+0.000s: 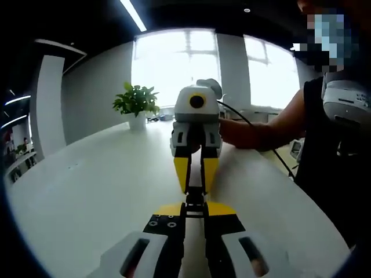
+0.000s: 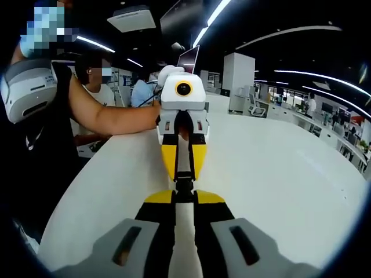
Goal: Snap the two parts of the plastic buckle together until the buckle closes and remains connected.
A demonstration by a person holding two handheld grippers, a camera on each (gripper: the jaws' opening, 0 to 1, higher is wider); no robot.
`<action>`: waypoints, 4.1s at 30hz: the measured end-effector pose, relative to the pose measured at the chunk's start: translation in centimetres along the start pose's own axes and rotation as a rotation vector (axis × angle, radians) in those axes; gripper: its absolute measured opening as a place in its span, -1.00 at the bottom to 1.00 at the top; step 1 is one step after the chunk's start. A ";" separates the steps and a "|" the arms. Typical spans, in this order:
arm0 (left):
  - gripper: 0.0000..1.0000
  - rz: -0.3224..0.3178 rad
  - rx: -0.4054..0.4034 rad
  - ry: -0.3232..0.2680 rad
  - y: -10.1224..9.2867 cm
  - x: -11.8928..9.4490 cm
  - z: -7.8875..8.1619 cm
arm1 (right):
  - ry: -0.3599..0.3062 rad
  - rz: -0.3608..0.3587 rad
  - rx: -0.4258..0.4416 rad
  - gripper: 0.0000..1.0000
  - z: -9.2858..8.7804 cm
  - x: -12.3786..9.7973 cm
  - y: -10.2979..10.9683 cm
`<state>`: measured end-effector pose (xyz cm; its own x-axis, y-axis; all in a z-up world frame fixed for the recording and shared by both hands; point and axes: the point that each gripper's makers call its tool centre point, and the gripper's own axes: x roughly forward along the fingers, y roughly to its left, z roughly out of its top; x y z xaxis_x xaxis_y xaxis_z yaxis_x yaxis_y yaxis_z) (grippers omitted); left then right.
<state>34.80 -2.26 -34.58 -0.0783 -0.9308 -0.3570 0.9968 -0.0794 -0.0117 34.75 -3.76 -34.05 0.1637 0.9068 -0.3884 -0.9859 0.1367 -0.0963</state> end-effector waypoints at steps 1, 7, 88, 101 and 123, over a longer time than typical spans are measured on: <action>-0.83 0.000 0.001 -0.001 0.0 0.0 0.0 | 0.000 -0.001 -0.001 -0.81 0.0 0.0 0.0; -0.83 -0.002 0.002 0.002 -0.1 0.1 0.0 | 0.000 0.004 0.001 -0.81 0.0 0.0 0.0; -0.83 0.051 -0.035 -0.027 0.7 -0.9 0.9 | -0.135 -0.021 0.049 1.00 1.7 0.5 -0.5; -0.82 0.133 -0.106 -0.036 2.4 -0.9 1.1 | -0.199 -0.114 0.076 1.00 2.7 0.0 -2.5; -0.81 0.412 -0.147 -0.082 7.1 -3.1 2.4 | -0.257 -0.458 0.134 1.00 2.8 -4.0 -10.1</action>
<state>42.04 -0.83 -31.30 0.3312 -0.8996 -0.2846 0.9364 0.3504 -0.0182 44.00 -7.67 -28.94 0.5805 0.8085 -0.0962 -0.8142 0.5752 -0.0788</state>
